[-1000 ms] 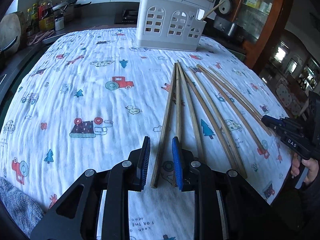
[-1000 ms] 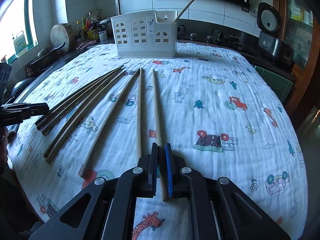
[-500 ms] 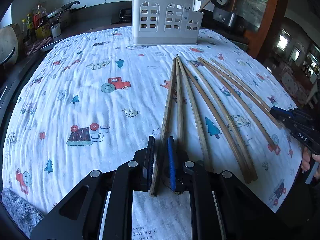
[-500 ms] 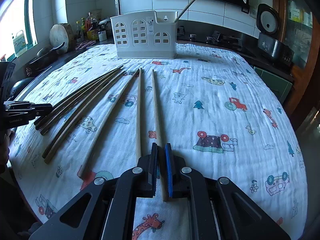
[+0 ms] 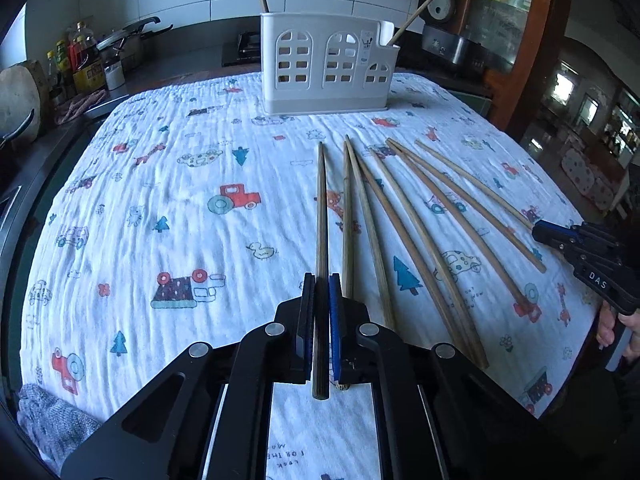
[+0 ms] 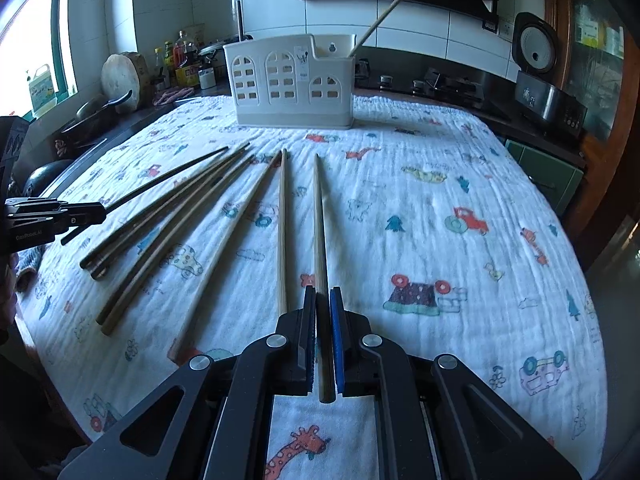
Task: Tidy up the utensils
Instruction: 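Close the left tool on a chopstick while the right tool grasps another, then lift both chopsticks and carry them over the white utensil holder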
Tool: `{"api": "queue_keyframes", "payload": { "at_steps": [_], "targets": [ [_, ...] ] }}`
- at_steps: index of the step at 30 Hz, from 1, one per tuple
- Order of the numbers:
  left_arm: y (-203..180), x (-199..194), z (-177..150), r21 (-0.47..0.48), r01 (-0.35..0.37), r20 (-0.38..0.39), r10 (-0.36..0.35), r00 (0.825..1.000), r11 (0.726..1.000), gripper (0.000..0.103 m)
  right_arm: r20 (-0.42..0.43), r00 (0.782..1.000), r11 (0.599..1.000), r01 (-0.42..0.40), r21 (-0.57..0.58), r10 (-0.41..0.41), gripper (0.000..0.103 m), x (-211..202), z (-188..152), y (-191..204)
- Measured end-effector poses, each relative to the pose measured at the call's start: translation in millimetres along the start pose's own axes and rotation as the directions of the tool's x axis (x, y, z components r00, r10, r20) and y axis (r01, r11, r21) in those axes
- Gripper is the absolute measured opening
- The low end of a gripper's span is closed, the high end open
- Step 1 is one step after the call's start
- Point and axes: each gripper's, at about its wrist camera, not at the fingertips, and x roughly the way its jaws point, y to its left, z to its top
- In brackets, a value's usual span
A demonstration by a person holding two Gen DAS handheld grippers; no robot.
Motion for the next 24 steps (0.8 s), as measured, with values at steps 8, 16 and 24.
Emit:
{"api": "queue_keyframes", "payload": {
  "at_steps": [8, 16, 24],
  "targets": [
    [-0.5, -44.2, 25.4, -0.003, 0.002, 0.120, -0.002, 0.993, 1.000, 0.006, 0.133, 0.991, 1.000, 0.010, -0.026, -0.006, 0.007, -41.8, 36.8, 5.3],
    [-5.8, -65.7, 60.9, 0.040, 0.024, 0.174, -0.031, 0.984, 0.999, 0.006, 0.250, 0.968, 0.998, 0.019, -0.057, -0.004, 0.007, -71.6, 92.5, 9.8],
    [-2.1, -64.4, 54.2, 0.048, -0.005, 0.159, -0.003, 0.987, 0.999, 0.006, 0.280, 0.960, 0.998, 0.014, -0.058, 0.002, 0.002, -71.0, 112.3, 12.7]
  ]
}}
